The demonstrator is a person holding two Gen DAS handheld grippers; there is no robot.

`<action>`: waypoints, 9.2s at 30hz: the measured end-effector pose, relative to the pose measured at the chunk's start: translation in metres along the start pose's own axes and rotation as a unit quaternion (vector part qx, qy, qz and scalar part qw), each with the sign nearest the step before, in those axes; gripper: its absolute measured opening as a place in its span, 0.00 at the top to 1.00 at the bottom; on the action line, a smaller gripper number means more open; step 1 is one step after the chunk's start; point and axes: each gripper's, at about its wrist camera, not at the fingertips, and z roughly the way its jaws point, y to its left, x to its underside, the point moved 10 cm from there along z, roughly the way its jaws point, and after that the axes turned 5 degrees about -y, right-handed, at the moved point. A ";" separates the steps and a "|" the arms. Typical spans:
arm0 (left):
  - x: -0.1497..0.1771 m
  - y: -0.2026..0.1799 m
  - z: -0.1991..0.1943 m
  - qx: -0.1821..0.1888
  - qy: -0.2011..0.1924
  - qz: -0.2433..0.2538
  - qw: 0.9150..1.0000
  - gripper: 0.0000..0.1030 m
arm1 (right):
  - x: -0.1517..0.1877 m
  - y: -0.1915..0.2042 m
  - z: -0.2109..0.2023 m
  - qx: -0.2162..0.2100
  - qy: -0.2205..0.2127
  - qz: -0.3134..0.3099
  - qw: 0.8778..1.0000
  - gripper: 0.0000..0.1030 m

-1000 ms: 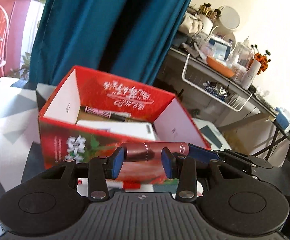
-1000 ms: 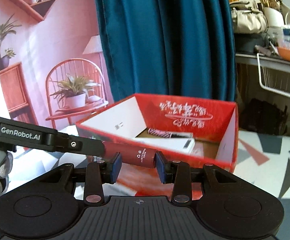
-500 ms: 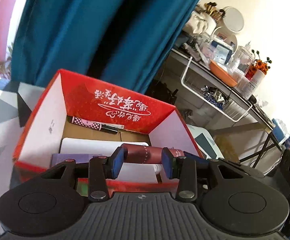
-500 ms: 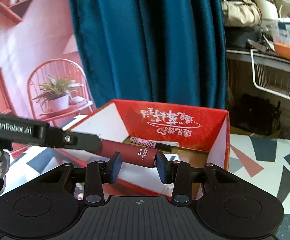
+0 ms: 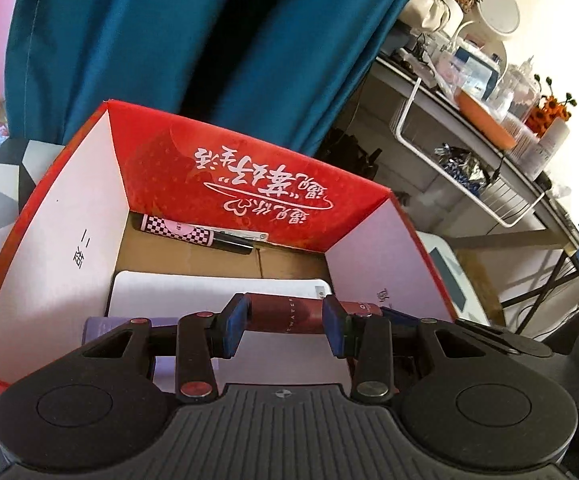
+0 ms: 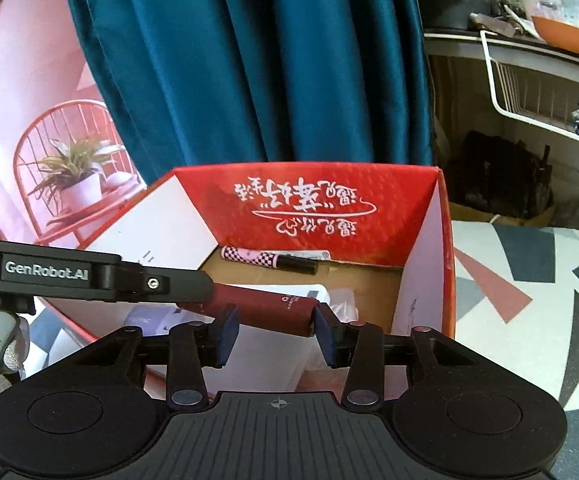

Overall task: Organize rigid objects
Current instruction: 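Lower the lipstick into the box and open both grippers, then withdraw both grippers from the box toward the red-capped white marker, then close both grippers on the red-capped white marker, then lift the marker with both grippers and carry it into the box, then lower the marker into the box and open both grippers, then move the left gripper to the white charger while the right gripper moves to the blue charger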

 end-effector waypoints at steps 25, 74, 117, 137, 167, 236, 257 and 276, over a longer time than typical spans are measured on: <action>-0.002 -0.003 -0.118 -0.082 -0.093 0.088 0.988 0.00 | 0.009 0.036 -0.072 0.002 -0.090 -0.070 0.993 0.00; 0.085 0.079 -0.060 -0.115 0.009 -0.034 0.993 0.02 | 0.126 0.041 -0.008 -0.004 0.017 -0.045 0.999 0.37; 0.093 0.074 -0.034 -0.084 0.004 -0.017 0.996 0.33 | 0.133 0.052 0.000 -0.021 0.020 -0.098 0.995 0.51; 0.088 0.044 -0.058 -0.076 -0.014 0.009 0.997 0.33 | 0.127 0.046 -0.014 -0.007 0.007 -0.070 0.997 0.60; 0.045 -0.008 -0.122 -0.075 -0.125 0.049 0.988 0.33 | 0.036 0.074 -0.111 -0.008 -0.154 -0.116 0.981 0.58; 0.031 0.001 -0.196 -0.218 -0.105 0.089 0.966 0.00 | -0.005 0.047 -0.187 0.050 -0.157 -0.033 0.986 0.00; 0.096 0.038 -0.197 -0.266 -0.095 0.063 0.957 0.00 | 0.092 0.009 -0.194 0.121 -0.138 -0.051 0.982 0.01; 0.127 0.061 -0.123 -0.246 -0.026 0.109 0.963 0.15 | 0.121 -0.037 -0.091 0.103 -0.073 -0.078 0.989 0.34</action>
